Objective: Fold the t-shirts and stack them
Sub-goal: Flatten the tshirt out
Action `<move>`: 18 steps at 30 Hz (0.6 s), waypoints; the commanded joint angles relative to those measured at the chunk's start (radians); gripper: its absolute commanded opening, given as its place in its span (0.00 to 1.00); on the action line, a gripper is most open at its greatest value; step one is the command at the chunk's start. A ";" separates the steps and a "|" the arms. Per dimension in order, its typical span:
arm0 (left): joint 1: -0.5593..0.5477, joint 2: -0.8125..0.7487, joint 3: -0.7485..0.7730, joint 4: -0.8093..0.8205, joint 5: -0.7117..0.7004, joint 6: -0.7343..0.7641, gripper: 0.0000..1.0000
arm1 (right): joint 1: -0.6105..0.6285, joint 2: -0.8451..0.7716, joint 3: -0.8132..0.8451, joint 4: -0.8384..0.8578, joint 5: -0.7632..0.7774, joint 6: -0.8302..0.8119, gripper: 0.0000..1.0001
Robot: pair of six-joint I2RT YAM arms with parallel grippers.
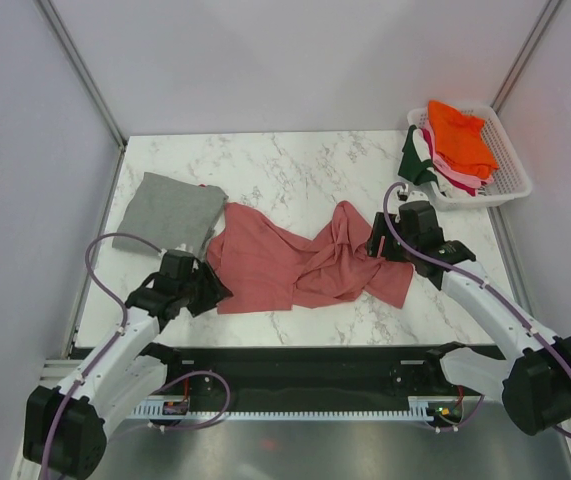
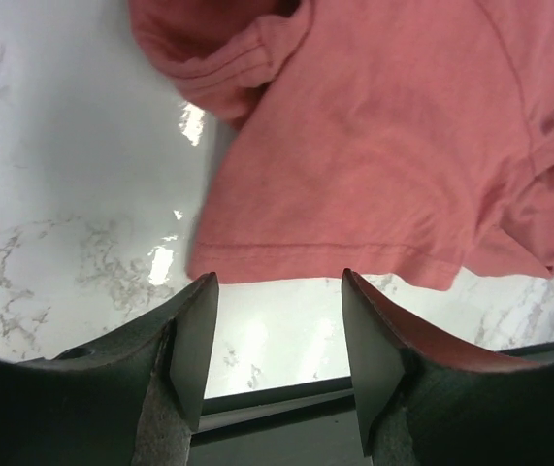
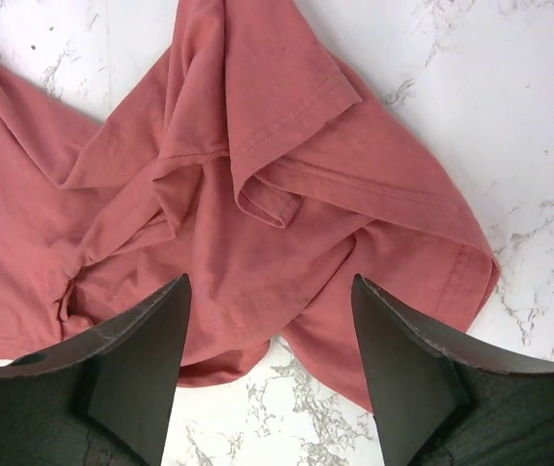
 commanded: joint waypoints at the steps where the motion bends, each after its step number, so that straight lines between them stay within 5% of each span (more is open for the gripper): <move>1: -0.014 0.014 -0.023 -0.002 -0.077 -0.069 0.60 | 0.000 -0.022 -0.015 0.047 -0.021 0.016 0.75; 7: -0.026 0.056 -0.034 0.007 -0.177 -0.065 0.60 | 0.000 -0.012 -0.016 0.070 -0.046 0.011 0.76; 18: -0.116 0.149 -0.055 0.091 -0.149 -0.101 0.55 | -0.002 -0.027 -0.010 0.072 -0.047 0.006 0.77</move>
